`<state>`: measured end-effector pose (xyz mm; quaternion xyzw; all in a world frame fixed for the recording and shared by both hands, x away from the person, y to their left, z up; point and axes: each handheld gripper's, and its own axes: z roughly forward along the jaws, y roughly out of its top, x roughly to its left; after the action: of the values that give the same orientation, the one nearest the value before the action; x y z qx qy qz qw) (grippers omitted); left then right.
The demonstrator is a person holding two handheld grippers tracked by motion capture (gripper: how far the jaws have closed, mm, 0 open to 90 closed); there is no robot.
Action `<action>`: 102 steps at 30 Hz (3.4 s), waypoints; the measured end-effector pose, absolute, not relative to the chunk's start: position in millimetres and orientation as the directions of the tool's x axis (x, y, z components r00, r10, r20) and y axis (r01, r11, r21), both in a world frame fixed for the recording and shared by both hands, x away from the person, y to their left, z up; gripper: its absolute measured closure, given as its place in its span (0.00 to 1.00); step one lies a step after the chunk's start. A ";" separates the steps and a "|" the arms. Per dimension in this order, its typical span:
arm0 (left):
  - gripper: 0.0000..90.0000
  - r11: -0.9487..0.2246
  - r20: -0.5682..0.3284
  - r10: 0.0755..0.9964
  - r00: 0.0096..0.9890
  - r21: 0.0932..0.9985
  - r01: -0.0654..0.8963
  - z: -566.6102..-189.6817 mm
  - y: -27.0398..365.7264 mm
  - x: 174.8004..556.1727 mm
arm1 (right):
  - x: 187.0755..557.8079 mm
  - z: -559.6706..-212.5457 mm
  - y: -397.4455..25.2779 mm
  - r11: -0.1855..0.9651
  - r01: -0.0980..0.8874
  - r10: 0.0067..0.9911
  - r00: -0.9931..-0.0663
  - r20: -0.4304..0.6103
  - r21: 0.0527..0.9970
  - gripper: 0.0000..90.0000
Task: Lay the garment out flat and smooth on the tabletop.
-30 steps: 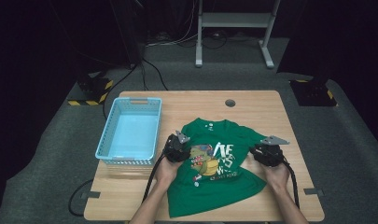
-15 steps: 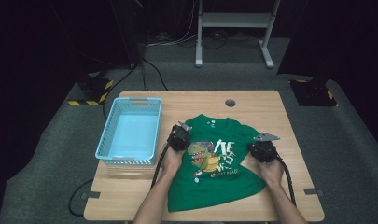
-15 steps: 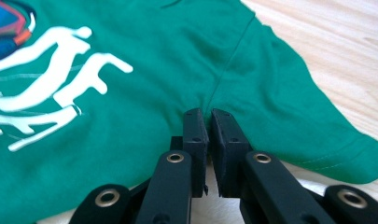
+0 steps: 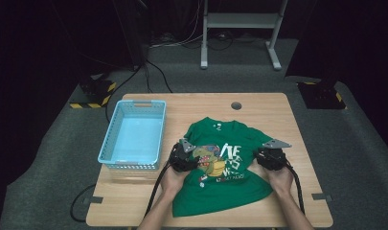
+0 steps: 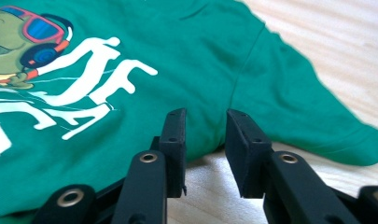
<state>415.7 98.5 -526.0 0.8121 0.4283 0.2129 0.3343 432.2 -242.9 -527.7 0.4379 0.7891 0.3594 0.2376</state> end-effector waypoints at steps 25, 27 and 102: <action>0.44 -0.330 0.028 0.872 0.489 0.771 0.544 -543.6 107.2 417.7 | 438.5 -518.2 -227.5 0.372 0.490 0.832 -0.553 -0.049 0.788 0.99; 0.44 -0.330 0.027 0.871 0.490 0.771 0.544 -543.6 107.3 417.8 | 440.9 -516.7 -223.6 0.377 0.486 0.829 -0.557 -0.054 0.789 0.99; 0.46 -0.350 0.067 0.872 0.484 0.776 0.525 -543.6 104.3 418.5 | 435.9 -524.3 -236.5 0.401 0.501 0.832 -0.549 -0.077 0.767 0.99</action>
<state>418.5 104.3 -543.6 0.7845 0.4452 0.2444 0.3558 435.9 -236.5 -524.3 0.4144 0.8044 0.3572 0.2316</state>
